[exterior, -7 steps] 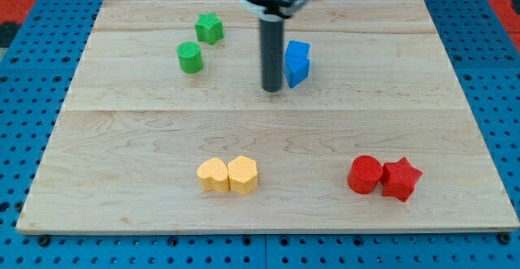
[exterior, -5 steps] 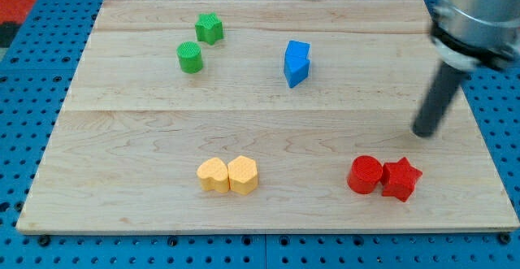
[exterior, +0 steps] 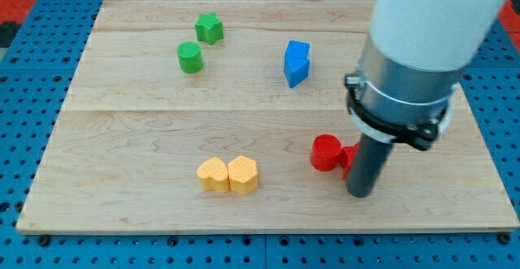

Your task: Move the red star right side of the red circle

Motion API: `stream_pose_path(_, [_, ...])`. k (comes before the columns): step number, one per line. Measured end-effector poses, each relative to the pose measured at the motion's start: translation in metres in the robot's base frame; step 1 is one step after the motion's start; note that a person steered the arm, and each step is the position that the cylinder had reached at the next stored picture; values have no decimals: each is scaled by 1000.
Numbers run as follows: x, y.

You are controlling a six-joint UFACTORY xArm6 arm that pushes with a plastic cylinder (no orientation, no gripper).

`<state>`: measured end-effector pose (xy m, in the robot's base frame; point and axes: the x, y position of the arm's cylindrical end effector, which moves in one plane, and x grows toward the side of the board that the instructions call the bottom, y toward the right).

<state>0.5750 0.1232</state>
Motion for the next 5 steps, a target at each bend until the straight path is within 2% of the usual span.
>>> stream_pose_path(1, [15,27])
stream_pose_path(2, [-8,35])
stream_pose_path(5, [-55,-107])
